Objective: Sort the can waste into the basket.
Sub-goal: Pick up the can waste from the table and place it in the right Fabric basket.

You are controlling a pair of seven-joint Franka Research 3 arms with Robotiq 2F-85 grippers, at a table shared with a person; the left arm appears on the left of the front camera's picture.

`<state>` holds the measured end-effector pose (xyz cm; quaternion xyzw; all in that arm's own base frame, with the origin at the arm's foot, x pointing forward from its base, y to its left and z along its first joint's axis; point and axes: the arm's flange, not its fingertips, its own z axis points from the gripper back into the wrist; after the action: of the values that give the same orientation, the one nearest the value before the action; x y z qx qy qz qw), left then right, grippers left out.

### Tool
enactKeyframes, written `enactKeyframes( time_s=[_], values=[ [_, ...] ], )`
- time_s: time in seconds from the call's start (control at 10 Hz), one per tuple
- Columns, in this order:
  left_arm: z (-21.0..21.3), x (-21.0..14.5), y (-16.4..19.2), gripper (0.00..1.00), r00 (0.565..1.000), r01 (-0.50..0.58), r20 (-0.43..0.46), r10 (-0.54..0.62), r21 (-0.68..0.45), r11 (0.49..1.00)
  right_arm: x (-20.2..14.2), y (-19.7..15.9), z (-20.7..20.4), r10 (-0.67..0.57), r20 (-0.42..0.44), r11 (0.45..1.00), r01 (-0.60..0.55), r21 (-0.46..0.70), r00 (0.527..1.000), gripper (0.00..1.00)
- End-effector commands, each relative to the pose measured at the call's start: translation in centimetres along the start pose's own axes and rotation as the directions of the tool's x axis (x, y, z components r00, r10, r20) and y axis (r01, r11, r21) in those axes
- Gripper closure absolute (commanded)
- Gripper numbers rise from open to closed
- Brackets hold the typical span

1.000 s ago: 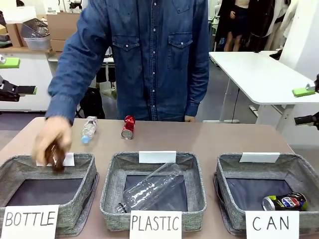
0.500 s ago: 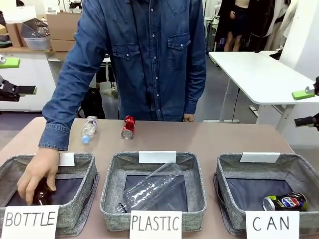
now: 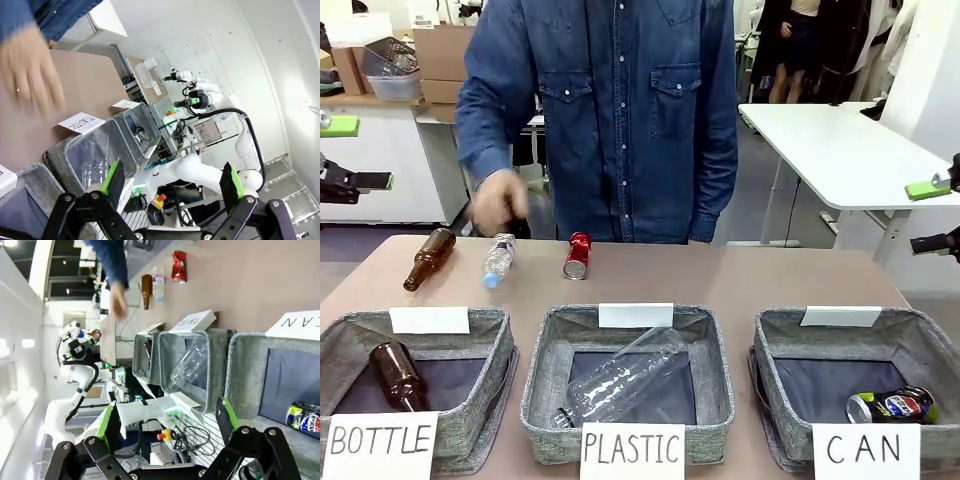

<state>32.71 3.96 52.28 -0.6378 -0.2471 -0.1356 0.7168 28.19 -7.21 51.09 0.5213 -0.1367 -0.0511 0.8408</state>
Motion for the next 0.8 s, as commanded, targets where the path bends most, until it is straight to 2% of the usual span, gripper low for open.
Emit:
enactKeyframes(
  time_s=[0.0,0.5,0.6,0.7],
  values=[
    [-0.2,0.2,-0.1,0.0,1.0,0.022,0.011,-0.022,-0.019,1.0,0.1,-0.3,0.2,0.013,0.004,1.0,-0.013,-0.01,1.0,0.0],
    [0.0,0.0,0.0,0.0,1.0,0.0,0.0,0.0,0.0,1.0,0.1,-0.3,0.2,0.013,0.004,1.0,-0.013,-0.01,1.0,0.0],
    [-1.6,1.0,-1.1,0.0,0.997,0.072,-0.019,-0.07,0.096,0.993,0.1,-0.3,0.2,0.013,0.004,1.0,-0.013,-0.01,1.0,0.0],
    [-4.0,2.4,-1.4,0.0,0.991,0.09,-0.111,-0.075,0.136,0.987,0.1,-0.3,0.2,0.013,0.004,1.0,-0.013,-0.01,1.0,0.0]
  ],
)
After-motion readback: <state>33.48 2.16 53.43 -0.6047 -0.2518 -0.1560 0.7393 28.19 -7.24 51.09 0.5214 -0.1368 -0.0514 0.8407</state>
